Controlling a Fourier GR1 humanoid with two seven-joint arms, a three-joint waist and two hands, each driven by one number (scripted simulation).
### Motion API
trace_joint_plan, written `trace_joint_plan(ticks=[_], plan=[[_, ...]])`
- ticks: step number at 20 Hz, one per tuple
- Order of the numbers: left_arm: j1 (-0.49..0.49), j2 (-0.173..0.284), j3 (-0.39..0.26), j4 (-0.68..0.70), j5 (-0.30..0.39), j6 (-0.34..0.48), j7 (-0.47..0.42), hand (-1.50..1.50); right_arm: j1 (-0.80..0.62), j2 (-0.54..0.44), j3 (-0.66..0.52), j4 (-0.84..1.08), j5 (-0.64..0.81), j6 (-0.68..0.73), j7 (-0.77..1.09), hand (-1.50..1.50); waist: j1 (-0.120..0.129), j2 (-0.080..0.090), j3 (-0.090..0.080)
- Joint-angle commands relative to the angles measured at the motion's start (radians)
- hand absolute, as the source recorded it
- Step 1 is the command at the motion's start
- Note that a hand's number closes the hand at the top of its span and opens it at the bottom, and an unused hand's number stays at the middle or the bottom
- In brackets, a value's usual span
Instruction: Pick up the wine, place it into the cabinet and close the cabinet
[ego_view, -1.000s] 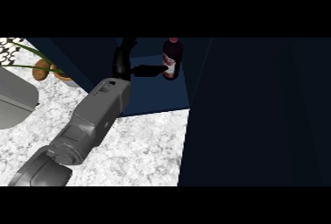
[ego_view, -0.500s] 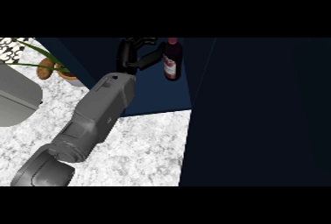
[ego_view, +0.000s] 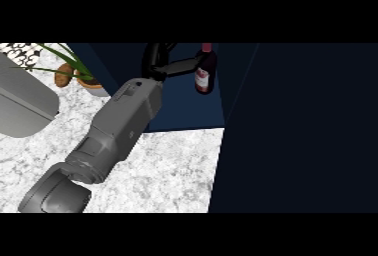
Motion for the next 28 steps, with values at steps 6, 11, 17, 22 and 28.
trace_joint_plan(ticks=[6,11,17,22,28], plan=[[0.046,-0.031,-0.003,-0.066,0.008,-0.046,0.026,-1.5,0.073,-0.02,0.019,-0.212,-0.001,-0.04,0.11,-1.5,0.045,-0.02,0.0],[0.104,-0.032,-0.034,-0.143,0.034,-0.085,0.047,-1.5,0.089,-0.032,-0.006,-0.218,-0.016,-0.046,0.109,-1.5,0.05,-0.024,0.0],[0.233,-0.032,-0.153,-0.308,0.128,-0.081,0.069,-1.5,0.096,-0.05,-0.01,-0.185,-0.023,-0.034,0.084,-1.5,0.045,-0.032,0.001],[0.396,-0.032,-0.241,-0.47,0.153,-0.111,0.08,-1.5,0.104,-0.083,-0.041,-0.222,-0.023,-0.049,0.101,-1.5,0.067,-0.036,0.0],[0.581,-0.032,-0.311,-0.671,0.145,-0.068,0.144,-1.5,0.118,-0.077,-0.023,-0.233,-0.021,-0.072,0.104,-1.5,0.093,-0.04,0.0]])
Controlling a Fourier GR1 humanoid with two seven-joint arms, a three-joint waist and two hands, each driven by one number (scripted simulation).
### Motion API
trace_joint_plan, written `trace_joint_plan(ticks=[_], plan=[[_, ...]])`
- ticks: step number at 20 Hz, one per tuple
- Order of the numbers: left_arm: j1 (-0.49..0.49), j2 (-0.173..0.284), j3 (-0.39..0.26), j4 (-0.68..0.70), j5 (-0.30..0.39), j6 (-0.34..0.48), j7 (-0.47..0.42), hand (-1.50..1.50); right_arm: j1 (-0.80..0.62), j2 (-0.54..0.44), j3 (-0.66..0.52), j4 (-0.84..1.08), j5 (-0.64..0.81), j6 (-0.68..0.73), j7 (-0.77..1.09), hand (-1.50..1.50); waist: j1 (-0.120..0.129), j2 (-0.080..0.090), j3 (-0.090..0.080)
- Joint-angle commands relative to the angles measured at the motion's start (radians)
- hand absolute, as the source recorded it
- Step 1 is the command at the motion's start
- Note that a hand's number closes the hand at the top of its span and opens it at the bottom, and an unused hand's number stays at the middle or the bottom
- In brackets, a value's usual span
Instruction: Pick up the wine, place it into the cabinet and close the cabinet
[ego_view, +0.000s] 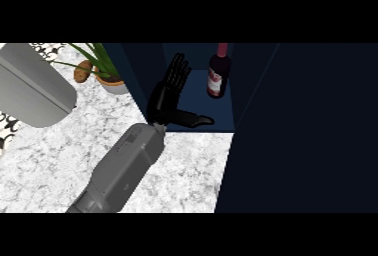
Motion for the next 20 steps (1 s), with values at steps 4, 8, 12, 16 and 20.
trace_joint_plan(ticks=[4,8,12,16,20], plan=[[0.244,0.0,-0.124,-0.305,-0.023,0.086,0.057,-1.5,0.057,-0.038,-0.016,-0.213,-0.035,-0.006,0.076,-1.5,0.008,0.002,0.001],[0.405,0.055,-0.136,-0.428,-0.031,0.055,0.034,-1.5,0.082,-0.039,0.031,-0.212,-0.001,-0.01,0.059,-1.5,-0.002,0.007,0.0],[0.49,0.031,-0.179,-0.551,-0.055,0.129,0.067,-1.5,0.062,-0.067,-0.01,-0.227,-0.003,-0.004,0.087,-1.5,-0.007,0.013,0.0],[0.567,0.138,-0.133,-0.691,0.0,0.06,0.11,-1.5,0.054,-0.1,-0.004,-0.238,-0.013,0.022,0.105,-1.5,-0.005,0.013,-0.001],[0.718,0.208,-0.124,-0.735,0.013,-0.037,0.036,-1.5,0.045,-0.133,-0.034,-0.2,-0.064,0.086,0.07,-1.5,-0.007,0.017,0.0]])
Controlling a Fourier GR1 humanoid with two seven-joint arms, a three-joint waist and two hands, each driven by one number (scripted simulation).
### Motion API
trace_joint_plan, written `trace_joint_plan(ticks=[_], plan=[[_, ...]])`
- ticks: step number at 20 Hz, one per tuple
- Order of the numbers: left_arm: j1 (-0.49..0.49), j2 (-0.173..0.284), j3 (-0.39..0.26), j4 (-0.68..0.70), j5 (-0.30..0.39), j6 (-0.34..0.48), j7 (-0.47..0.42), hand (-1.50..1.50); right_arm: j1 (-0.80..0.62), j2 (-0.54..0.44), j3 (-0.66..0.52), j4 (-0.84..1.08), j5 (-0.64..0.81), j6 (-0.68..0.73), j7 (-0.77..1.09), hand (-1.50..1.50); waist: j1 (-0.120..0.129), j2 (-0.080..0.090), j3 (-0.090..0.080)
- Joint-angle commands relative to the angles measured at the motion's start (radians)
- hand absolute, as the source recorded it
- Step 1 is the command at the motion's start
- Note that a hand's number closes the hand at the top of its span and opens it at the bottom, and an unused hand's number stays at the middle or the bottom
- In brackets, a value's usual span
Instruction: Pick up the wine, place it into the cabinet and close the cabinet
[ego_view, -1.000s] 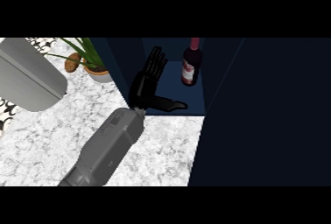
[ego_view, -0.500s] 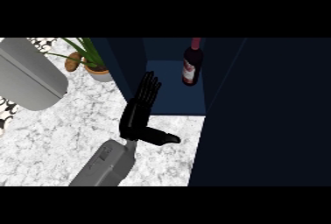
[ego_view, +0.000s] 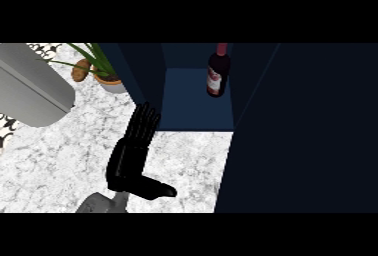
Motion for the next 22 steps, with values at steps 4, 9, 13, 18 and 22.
trace_joint_plan(ticks=[4,9,13,18,22], plan=[[0.098,0.105,0.061,-0.111,0.025,-0.056,-0.006,-1.5,0.025,-0.042,0.057,-0.203,-0.101,0.093,0.077,-1.5,0.002,0.004,0.0],[0.124,0.16,0.128,-0.103,0.033,-0.09,-0.043,-1.5,0.018,-0.116,0.2,-0.204,-0.046,0.228,0.035,1.5,-0.003,0.002,-0.001],[0.177,0.248,0.196,-0.17,0.074,-0.145,-0.029,-1.5,0.013,-0.115,0.253,-0.184,-0.021,0.261,0.016,1.5,0.0,0.001,-0.001],[0.236,0.281,0.243,-0.175,0.107,-0.203,-0.046,-1.5,-0.028,-0.081,0.274,-0.223,0.021,0.234,0.081,1.5,0.001,0.002,-0.003],[0.211,0.318,0.284,-0.146,0.131,-0.227,-0.007,-1.5,-0.074,-0.081,0.257,-0.236,-0.015,0.246,0.109,1.5,0.001,0.006,-0.003]])
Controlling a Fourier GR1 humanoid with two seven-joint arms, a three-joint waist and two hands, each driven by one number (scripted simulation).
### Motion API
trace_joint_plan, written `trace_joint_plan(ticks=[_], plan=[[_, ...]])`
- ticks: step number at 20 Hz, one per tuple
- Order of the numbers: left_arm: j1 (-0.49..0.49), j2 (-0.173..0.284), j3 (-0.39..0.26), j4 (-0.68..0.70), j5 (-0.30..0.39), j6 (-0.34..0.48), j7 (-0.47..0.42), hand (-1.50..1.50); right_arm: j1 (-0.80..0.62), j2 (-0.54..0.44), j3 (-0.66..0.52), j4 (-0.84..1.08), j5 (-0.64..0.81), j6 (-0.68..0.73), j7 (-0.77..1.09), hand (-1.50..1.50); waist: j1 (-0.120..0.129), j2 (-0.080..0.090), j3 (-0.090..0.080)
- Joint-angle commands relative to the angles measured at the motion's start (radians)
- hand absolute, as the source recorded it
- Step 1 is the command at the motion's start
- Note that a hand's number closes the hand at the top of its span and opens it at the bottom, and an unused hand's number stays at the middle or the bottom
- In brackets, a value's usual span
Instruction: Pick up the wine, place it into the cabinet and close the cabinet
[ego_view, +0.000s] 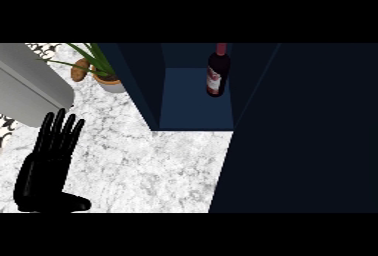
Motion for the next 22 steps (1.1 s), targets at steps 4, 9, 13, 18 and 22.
trace_joint_plan(ticks=[4,9,13,18,22], plan=[[0.036,0.099,0.098,-0.017,0.072,-0.099,0.026,-1.5,-0.086,0.099,0.099,-0.17,-0.003,0.001,0.145,1.5,0.02,0.003,-0.001],[0.036,0.104,0.111,0.01,0.063,-0.122,0.016,-1.5,-0.138,0.136,0.11,-0.168,-0.017,0.017,0.17,1.5,0.019,0.005,-0.002],[0.014,0.105,0.117,0.023,0.088,-0.146,0.031,-1.5,-0.191,0.178,0.096,-0.141,-0.065,0.038,0.193,1.5,0.034,0.01,-0.004],[-0.003,0.13,0.139,0.035,0.102,-0.168,0.045,-1.5,-0.269,0.255,0.069,-0.079,-0.099,0.057,0.218,1.5,0.055,0.015,-0.005],[-0.016,0.147,0.145,0.032,0.118,-0.176,0.076,-1.5,-0.375,0.332,0.032,0.003,-0.121,0.065,0.284,1.5,0.073,0.018,-0.005]])
